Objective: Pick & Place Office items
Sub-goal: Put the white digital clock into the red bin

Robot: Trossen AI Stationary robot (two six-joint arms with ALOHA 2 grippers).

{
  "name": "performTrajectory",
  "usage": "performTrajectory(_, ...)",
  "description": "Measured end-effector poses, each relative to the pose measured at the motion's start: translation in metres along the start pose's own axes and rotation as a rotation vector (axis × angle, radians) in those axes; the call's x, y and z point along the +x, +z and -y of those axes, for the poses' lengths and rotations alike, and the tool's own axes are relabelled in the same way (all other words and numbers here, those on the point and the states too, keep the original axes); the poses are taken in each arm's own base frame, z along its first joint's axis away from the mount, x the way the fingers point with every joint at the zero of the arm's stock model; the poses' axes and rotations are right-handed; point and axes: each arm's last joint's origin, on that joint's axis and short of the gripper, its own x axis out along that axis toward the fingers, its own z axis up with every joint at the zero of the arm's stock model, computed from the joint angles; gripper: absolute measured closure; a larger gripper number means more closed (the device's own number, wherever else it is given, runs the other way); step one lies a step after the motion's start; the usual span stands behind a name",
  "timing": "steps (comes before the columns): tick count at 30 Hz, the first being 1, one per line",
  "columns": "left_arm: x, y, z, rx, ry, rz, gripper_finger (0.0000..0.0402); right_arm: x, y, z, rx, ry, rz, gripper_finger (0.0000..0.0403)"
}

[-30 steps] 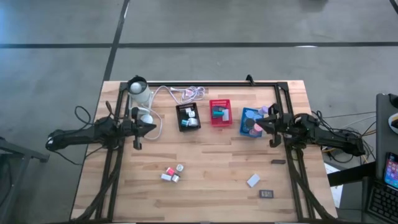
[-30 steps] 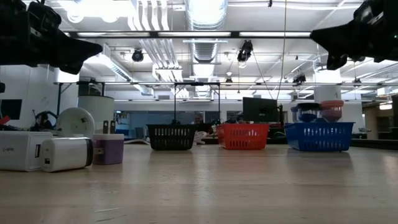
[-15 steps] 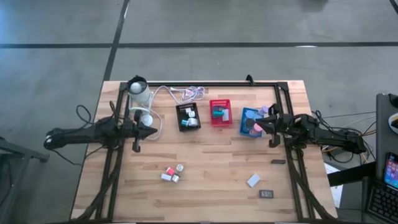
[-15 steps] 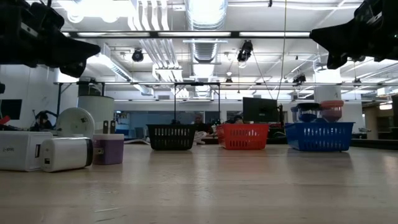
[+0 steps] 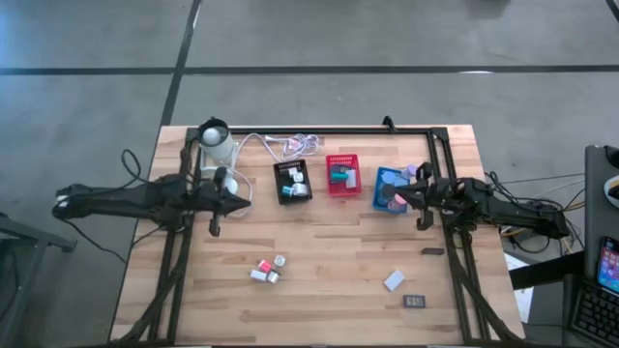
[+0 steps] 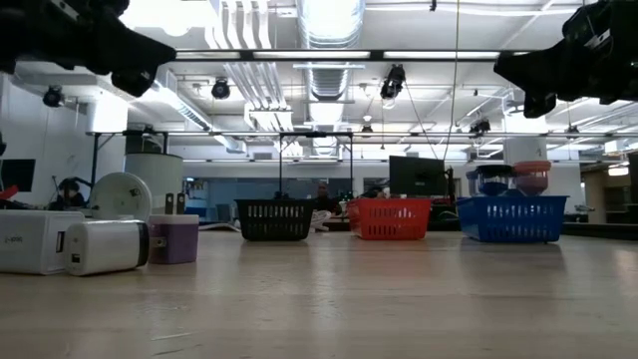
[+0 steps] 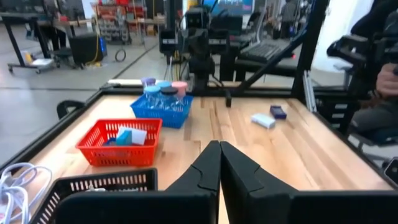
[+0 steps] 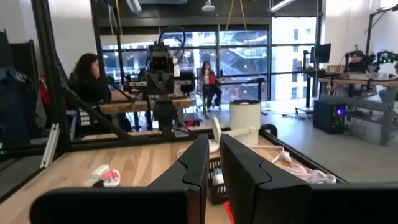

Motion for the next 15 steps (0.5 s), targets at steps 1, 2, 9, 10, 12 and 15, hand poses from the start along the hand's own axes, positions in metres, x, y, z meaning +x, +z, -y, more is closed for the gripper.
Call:
performTrajectory(1, 0.002, 0.002, 0.000, 0.001, 0.000, -0.008, 0.0394, 0.000, 0.000, 0.000, -0.003, 0.000, -0.002, 0.0365)
performTrajectory(2, 0.003, 0.005, 0.000, 0.005, 0.000, -0.014, 0.0394, 0.000, 0.000, 0.000, -0.004, 0.000, 0.000, 0.0365)
performTrajectory(9, 0.009, 0.016, 0.000, 0.036, 0.010, -0.020, 0.0394, 0.000, 0.000, 0.000, -0.002, 0.000, -0.004, 0.0365)
performTrajectory(10, 0.009, 0.016, 0.000, 0.031, 0.021, -0.023, 0.0393, 0.000, -0.001, 0.000, 0.000, 0.000, -0.007, 0.0365)
performTrajectory(12, 0.007, 0.015, -0.001, 0.033, 0.042, -0.015, 0.0393, 0.000, -0.001, 0.000, 0.000, 0.006, -0.014, 0.0365)
performTrajectory(15, 0.000, 0.016, -0.001, 0.060, 0.048, 0.030, 0.0394, 0.000, -0.002, -0.001, 0.000, 0.040, -0.019, 0.0365)
